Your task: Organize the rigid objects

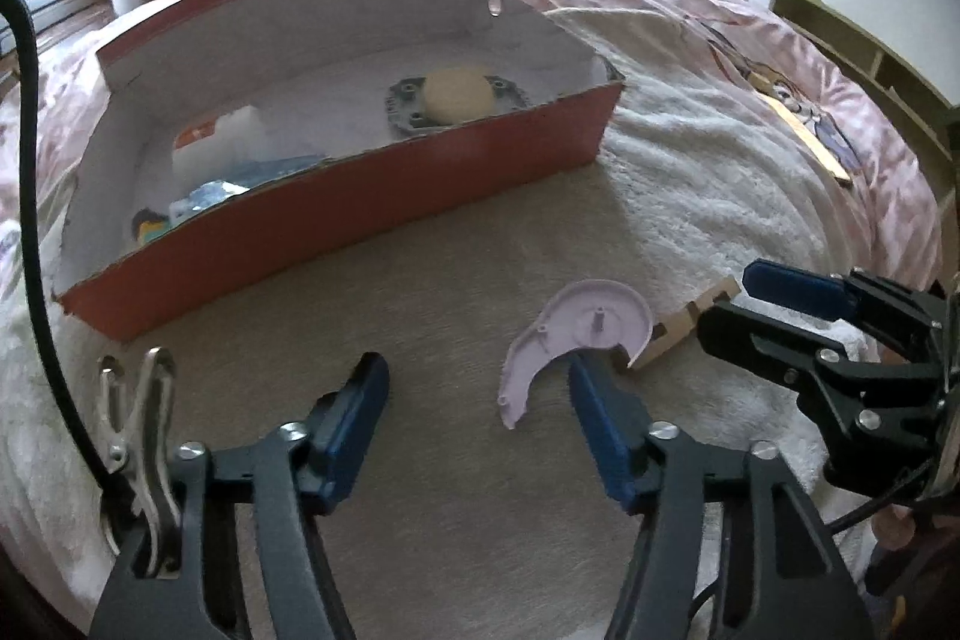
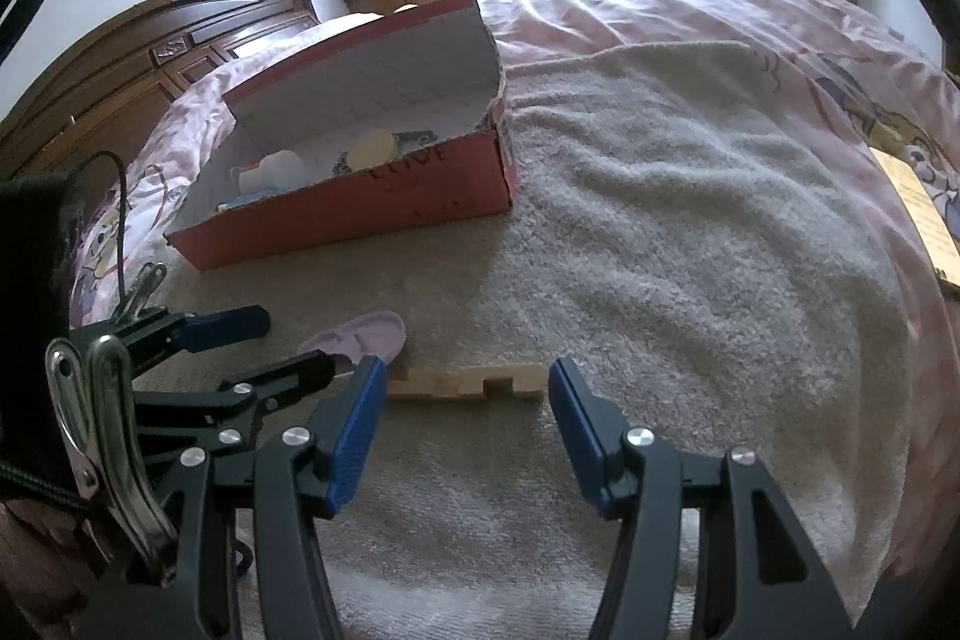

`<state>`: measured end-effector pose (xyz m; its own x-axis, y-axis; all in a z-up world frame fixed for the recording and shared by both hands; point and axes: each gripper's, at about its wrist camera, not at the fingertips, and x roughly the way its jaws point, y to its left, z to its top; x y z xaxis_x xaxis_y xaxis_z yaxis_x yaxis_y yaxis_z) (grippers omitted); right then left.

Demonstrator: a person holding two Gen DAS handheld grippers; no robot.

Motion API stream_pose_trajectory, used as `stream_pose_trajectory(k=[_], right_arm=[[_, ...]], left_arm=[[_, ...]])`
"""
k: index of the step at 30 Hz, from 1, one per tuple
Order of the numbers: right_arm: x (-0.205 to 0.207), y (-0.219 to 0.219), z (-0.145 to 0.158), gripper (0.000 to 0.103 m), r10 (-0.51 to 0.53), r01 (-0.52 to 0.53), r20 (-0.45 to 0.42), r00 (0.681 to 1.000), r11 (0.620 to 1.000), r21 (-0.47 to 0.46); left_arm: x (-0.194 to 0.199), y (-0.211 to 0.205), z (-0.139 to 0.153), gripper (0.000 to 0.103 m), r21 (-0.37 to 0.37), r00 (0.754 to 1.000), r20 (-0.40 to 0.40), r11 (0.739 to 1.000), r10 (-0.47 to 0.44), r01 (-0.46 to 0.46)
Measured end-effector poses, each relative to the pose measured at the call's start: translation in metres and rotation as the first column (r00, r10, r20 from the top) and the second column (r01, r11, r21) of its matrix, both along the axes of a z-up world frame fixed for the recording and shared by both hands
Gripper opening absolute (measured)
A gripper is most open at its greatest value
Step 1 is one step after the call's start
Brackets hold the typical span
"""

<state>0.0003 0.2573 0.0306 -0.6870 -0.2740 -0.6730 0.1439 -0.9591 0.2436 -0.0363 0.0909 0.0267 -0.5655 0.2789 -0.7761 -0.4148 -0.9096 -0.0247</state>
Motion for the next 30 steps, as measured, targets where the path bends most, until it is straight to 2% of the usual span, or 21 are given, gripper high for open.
stream_pose_trajectory(k=[2, 5, 8, 15, 20, 24, 26, 30], right_arm=[[0.000, 0.000, 0.000, 0.059, -0.001, 0.001, 0.001, 1.000, 1.000, 0.000], [0.000, 0.000, -0.001, 0.059, -0.002, 0.002, 0.001, 1.000, 1.000, 0.000], [0.000, 0.000, -0.001, 0.060, -0.002, 0.002, 0.003, 1.000, 1.000, 0.000], [0.001, -0.001, -0.004, 0.061, 0.000, 0.000, 0.011, 1.000, 1.000, 0.011], [-0.001, -0.008, -0.010, 0.074, -0.002, 0.001, 0.035, 0.999, 0.999, 0.040], [-0.004, -0.020, -0.016, 0.092, 0.011, -0.013, 0.031, 0.999, 0.996, 0.091], [-0.005, -0.028, -0.017, 0.093, 0.016, -0.019, 0.025, 1.000, 0.991, 0.132], [-0.011, -0.035, -0.020, 0.094, 0.002, -0.006, 0.022, 1.000, 0.985, 0.172]], left_arm=[[0.000, 0.002, -0.002, 0.043, -0.024, 1.000, -0.013, 1.000, -0.003, 0.002], [0.002, 0.000, -0.001, 0.028, -0.032, 0.999, -0.032, 0.999, -0.004, 0.003], [0.000, -0.007, 0.001, 0.021, -0.015, 0.999, -0.031, 1.000, 0.022, -0.023], [0.000, -0.036, 0.004, 0.018, -0.003, 0.992, -0.042, 0.993, 0.119, -0.120], [0.001, -0.052, 0.000, 0.018, 0.005, 0.988, -0.017, 0.988, 0.155, -0.155], [0.005, -0.052, -0.001, 0.019, -0.001, 0.988, -0.013, 0.988, 0.153, -0.153], [0.006, -0.051, -0.002, 0.026, -0.004, 0.988, -0.012, 0.988, 0.152, -0.152], [0.007, -0.052, -0.003, 0.029, -0.005, 0.988, -0.006, 0.988, 0.155, -0.155]])
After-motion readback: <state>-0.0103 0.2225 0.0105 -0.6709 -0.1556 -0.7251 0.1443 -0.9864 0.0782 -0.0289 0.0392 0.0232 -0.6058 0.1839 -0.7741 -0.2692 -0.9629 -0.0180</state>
